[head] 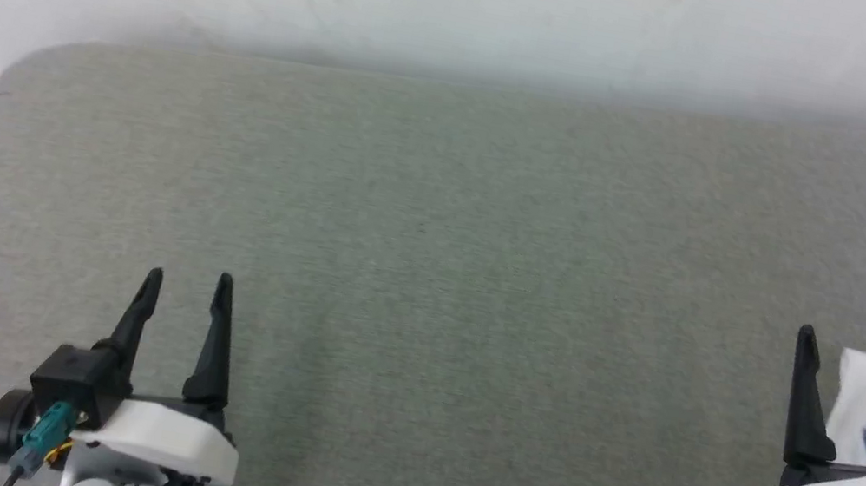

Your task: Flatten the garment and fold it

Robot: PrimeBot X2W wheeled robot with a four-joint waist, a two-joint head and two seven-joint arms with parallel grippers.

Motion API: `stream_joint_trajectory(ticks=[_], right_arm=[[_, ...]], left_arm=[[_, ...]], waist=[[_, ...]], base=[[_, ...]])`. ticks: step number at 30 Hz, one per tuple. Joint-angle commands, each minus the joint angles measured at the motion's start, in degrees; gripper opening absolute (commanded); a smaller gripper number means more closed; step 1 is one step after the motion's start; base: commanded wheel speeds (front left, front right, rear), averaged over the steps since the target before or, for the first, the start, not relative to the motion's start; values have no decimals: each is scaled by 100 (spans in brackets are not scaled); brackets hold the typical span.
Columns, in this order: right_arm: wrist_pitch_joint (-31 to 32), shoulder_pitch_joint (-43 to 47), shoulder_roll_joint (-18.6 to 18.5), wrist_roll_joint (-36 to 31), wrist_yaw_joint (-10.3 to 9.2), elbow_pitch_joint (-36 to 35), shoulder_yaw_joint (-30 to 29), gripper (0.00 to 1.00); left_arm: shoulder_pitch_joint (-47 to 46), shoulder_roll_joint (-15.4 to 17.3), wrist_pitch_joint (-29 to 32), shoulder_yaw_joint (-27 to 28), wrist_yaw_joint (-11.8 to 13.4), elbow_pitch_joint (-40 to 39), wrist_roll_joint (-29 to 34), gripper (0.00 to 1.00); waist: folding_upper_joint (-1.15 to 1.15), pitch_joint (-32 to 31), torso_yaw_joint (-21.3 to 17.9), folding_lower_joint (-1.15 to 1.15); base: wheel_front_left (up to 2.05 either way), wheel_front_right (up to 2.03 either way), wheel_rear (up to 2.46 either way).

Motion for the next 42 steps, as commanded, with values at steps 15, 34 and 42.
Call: stream_joint_trajectory(ticks=[15, 34, 42], right_arm=[[337, 1355, 278, -99, -11, -1051, 251, 100], [364, 1316, 270, -57, 1, -983, 482, 0], [402, 1247, 272, -97, 0, -944, 504, 0]], left_arm=[[609, 166, -27, 159, -94, 157, 221, 100], [551, 187, 72, 119, -120, 137, 350, 0], [528, 152, 165, 147, -140, 91, 426, 0]], waist=[[0, -702, 498, 1], [0, -707, 499, 1], [0, -703, 492, 1]], base=[[0, 0, 0], [0, 0, 0], [0, 0, 0]])
